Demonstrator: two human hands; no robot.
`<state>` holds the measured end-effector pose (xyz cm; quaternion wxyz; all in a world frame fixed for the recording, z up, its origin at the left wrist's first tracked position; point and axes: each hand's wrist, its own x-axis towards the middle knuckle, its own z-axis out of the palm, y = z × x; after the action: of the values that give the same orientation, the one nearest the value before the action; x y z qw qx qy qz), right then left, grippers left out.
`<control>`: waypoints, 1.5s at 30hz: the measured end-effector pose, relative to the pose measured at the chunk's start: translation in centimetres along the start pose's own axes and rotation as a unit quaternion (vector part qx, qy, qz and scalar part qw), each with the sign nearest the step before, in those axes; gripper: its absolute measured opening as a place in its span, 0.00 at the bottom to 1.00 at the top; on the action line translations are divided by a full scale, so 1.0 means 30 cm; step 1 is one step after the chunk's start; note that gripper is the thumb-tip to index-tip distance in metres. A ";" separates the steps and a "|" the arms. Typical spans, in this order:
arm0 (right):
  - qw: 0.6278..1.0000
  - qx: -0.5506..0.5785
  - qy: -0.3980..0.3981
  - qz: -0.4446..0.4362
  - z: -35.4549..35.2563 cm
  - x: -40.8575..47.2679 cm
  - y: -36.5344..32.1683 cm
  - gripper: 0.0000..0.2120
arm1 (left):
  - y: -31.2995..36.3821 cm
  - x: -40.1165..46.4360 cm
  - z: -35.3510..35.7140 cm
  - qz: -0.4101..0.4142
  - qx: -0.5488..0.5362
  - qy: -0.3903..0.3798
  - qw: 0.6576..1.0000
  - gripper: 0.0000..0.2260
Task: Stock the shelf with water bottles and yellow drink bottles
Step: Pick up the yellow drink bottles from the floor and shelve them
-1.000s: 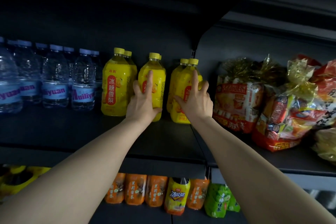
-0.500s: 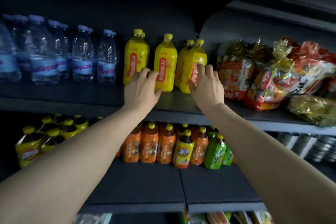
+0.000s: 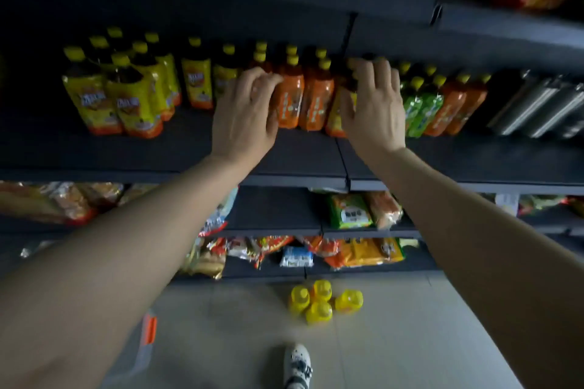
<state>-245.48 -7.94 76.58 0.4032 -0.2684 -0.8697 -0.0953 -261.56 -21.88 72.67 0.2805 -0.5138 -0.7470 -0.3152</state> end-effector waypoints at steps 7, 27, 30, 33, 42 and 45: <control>0.988 0.058 -0.139 0.021 0.282 -0.503 0.033 0.13 | -0.030 -0.503 0.305 -0.071 -0.030 -0.179 0.981 0.16; 0.885 0.088 -0.427 0.164 1.342 -1.857 0.276 0.17 | -0.134 -1.786 1.417 -0.153 -0.028 -0.452 0.878 0.18; 0.865 0.076 -0.459 0.187 1.475 -2.016 0.284 0.19 | -0.182 -1.900 1.571 -0.131 -0.016 -0.464 0.876 0.20; 0.850 0.062 -0.483 0.202 1.596 -2.150 0.304 0.22 | -0.235 -1.982 1.712 -0.099 0.006 -0.463 0.881 0.25; 0.831 0.005 -0.511 0.218 1.807 -2.306 0.370 0.25 | -0.312 -2.126 1.984 -0.085 0.054 -0.479 0.872 0.40; 0.843 0.014 -0.491 0.219 1.812 -2.319 0.376 0.25 | -0.314 -2.149 2.008 -0.071 0.082 -0.476 0.873 0.41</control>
<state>-237.77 -4.86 -12.05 -0.0630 -0.4575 -0.8739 0.1516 -255.91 -16.80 -15.74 -0.0908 -0.5228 -0.8475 0.0111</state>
